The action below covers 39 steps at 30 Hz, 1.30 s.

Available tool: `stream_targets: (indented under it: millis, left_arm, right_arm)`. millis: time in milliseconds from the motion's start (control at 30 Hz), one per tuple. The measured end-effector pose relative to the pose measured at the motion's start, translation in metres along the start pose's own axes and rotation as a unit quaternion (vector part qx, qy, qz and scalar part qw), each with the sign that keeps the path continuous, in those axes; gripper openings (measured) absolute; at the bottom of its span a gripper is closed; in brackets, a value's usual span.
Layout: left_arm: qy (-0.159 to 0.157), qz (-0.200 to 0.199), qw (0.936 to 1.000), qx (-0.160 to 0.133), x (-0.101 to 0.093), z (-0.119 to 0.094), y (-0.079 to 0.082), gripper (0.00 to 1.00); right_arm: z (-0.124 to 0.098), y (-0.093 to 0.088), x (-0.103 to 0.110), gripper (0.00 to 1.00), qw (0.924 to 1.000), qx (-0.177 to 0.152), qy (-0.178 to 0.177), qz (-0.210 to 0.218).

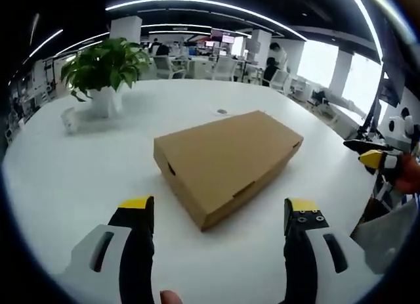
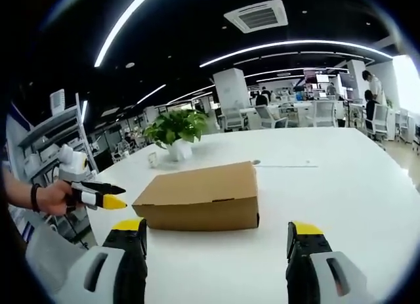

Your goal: Operate the shoe box by opening the lid, removing the specified soft item, and placing it in the target area until the item is outside and the box remains undamaged.

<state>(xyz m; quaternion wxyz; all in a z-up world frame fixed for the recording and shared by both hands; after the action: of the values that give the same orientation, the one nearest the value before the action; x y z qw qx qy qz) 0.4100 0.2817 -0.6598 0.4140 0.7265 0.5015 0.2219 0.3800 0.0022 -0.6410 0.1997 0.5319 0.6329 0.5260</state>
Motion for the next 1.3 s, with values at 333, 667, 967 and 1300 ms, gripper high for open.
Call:
stream_targets:
  millis: [333,667,967,1300]
  left_arm:
    - [-0.001,-0.005,1.0000,0.005,0.006,0.010,0.000,0.81]
    - [-0.001,-0.009,0.9999,0.008,0.011,0.018,0.002,0.81]
    - [-0.015,-0.012,0.9995,0.025,0.008,0.030,-0.010,0.81]
    - [-0.032,-0.002,0.9983,0.049,0.004,0.049,-0.018,0.79]
  right_arm:
    - [0.028,-0.007,0.002,0.88,0.9995,0.021,0.023,-0.003]
    - [0.054,-0.009,-0.005,0.87,0.9989,0.033,0.034,-0.002]
    - [0.091,-0.006,-0.021,0.85,0.9981,0.048,0.038,-0.005]
    - [0.121,-0.020,-0.027,0.77,0.9913,0.104,0.052,-0.062]
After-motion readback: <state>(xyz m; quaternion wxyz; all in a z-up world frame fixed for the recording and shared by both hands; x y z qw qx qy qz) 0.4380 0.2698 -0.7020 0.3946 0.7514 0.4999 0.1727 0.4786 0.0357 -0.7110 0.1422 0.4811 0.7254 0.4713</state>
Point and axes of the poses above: the point that each gripper's makers call its tool centre point, and the gripper's own axes: z roughly forward along the fingers, x roughly to its left, y roughly out of its top, the point moved 2 cm from there along -z, roughly backward along the fingers, and after that the axes turned 4 degrees about z, right-handed, at the moved point
